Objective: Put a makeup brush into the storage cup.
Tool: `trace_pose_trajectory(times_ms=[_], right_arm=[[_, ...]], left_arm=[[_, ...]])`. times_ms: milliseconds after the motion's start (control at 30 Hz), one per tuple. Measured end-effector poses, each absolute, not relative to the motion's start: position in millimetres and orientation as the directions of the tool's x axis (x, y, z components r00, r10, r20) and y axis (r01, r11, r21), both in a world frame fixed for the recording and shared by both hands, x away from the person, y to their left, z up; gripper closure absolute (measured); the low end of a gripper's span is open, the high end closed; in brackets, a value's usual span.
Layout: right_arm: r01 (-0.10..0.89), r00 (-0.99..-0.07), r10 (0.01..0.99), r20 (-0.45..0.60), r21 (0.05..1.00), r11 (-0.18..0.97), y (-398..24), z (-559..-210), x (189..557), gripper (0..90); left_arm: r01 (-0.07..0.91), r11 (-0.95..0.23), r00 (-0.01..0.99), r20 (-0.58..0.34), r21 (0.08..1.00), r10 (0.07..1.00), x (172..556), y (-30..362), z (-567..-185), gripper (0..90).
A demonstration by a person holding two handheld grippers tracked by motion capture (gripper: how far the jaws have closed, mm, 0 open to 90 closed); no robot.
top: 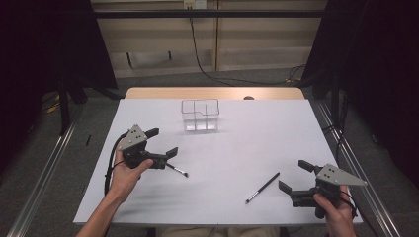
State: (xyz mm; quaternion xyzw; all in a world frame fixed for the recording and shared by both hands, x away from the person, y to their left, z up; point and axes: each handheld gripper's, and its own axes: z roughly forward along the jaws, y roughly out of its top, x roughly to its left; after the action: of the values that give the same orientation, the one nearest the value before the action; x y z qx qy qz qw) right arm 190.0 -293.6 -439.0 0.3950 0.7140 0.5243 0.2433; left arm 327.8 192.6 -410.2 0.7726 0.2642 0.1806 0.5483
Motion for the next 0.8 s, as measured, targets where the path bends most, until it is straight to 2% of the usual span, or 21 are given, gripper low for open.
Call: trace_pose_trajectory(times_ms=[233,533,800], right_arm=[[0.313,-0.571,0.818,0.070,0.940,0.138,-293.9,-439.3,190.0,0.0],[0.313,-0.572,0.817,0.068,0.939,0.141,-294.0,-439.4,190.5,0.0],[0.314,-0.565,0.823,0.067,0.939,0.138,-295.2,-439.3,190.2,0.0]], left_arm=[[0.215,-0.278,0.797,-0.004,0.936,0.605,333.8,190.8,-405.2,3.2],[0.284,-0.414,0.848,-0.025,0.865,0.529,342.6,186.4,-388.6,3.3],[0.321,-0.516,0.861,-0.018,0.794,0.508,350.6,183.7,-389.0,3.6]])
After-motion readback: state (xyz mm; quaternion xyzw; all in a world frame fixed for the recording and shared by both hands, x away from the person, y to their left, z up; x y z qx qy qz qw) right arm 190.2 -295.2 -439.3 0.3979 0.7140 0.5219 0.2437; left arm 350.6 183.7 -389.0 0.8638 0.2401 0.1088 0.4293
